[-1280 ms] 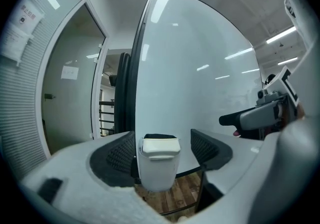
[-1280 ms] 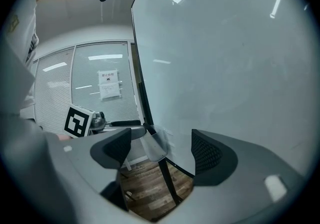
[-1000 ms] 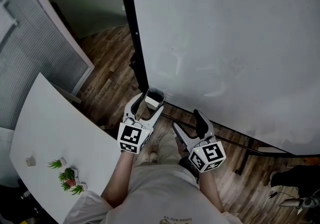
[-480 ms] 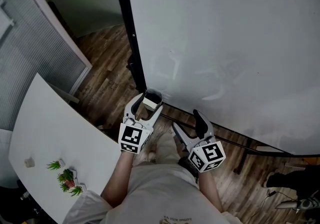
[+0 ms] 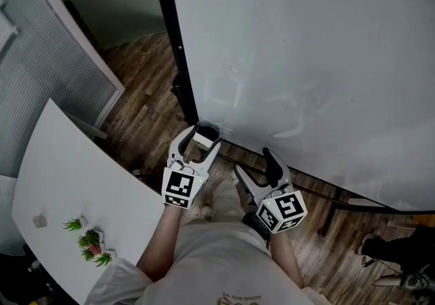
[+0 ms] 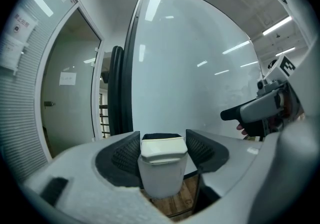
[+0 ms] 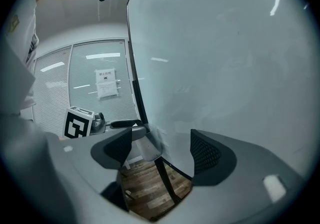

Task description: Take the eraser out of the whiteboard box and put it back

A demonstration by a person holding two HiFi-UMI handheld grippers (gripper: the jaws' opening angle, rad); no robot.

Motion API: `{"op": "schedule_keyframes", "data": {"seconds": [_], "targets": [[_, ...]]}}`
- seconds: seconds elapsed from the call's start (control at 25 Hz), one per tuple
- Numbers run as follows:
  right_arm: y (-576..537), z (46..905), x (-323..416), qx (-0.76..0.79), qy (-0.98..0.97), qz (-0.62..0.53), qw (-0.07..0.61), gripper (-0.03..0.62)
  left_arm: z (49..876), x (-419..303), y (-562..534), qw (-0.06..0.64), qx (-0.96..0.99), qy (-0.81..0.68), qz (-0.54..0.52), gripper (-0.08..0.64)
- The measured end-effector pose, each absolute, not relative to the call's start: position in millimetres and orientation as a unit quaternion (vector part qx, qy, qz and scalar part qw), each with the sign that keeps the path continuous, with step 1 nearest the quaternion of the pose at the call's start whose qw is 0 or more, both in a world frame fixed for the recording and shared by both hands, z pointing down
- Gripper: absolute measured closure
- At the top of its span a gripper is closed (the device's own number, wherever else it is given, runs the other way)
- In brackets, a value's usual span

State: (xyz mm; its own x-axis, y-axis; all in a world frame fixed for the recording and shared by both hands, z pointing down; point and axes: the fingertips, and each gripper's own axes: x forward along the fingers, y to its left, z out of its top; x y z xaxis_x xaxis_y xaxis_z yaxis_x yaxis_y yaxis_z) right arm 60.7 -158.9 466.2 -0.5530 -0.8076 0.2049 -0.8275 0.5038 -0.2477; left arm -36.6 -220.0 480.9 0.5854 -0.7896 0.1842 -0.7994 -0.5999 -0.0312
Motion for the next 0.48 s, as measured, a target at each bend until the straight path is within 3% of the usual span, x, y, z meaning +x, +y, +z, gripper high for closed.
{"op": "schedule_keyframes", "data": {"seconds": [0.48], "targets": [[-158.9,464.0,64.0,0.471,-0.867,0.158,0.033,0.233,480.1,-35.1,-221.4,0.024,0.885,-0.457,0.088,0.293]]}}
